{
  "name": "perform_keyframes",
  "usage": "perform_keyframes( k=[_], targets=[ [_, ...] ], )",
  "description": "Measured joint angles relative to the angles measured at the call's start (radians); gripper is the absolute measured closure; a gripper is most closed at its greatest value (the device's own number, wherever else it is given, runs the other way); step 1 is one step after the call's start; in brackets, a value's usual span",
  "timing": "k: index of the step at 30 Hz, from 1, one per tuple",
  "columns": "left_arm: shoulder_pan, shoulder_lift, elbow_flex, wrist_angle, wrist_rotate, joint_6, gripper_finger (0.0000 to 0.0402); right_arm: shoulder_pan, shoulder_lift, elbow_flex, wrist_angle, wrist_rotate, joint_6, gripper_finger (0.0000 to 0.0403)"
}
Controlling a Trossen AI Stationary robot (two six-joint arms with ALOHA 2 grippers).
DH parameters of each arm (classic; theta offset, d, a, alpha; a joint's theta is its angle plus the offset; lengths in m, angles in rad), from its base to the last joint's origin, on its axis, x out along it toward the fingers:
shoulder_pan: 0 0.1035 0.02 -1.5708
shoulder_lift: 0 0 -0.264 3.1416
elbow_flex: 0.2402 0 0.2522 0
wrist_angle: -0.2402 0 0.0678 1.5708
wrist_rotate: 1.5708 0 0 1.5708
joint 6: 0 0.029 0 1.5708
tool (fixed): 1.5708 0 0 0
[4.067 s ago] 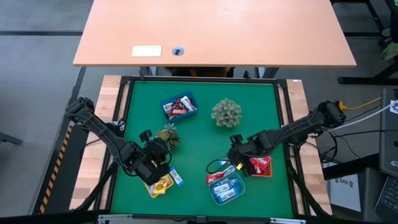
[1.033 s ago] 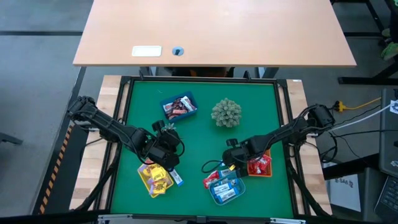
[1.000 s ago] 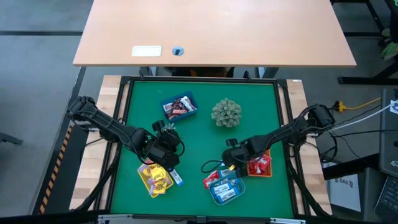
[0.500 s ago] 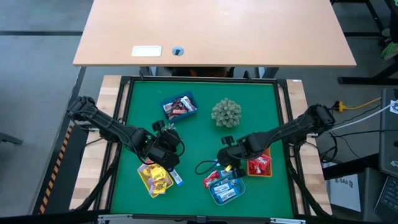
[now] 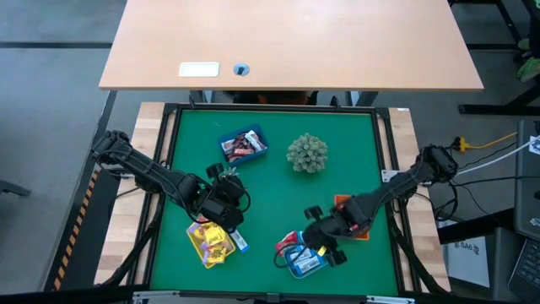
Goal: Sort candy
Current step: Put the white-blue chocolate into the light blue bin
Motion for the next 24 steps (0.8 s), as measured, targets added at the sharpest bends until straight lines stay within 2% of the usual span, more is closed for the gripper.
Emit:
perform_keyframes(
  k=[15,19,24],
  targets=[
    [0.000,0.000,0.000,0.000,0.000,0.000,0.0272,0.019,0.002,0.000,0.024,-0.102,0.006,0.0285],
    [0.000,0.000,0.000,-0.001,0.000,0.000,0.0272,0.019,0.002,0.000,0.031,-0.102,0.006,0.0258],
    [0.000,0.000,0.000,0.000,0.000,0.000,0.0272,0.019,0.002,0.000,0.031,-0.102,0.006,0.0200]
  ],
)
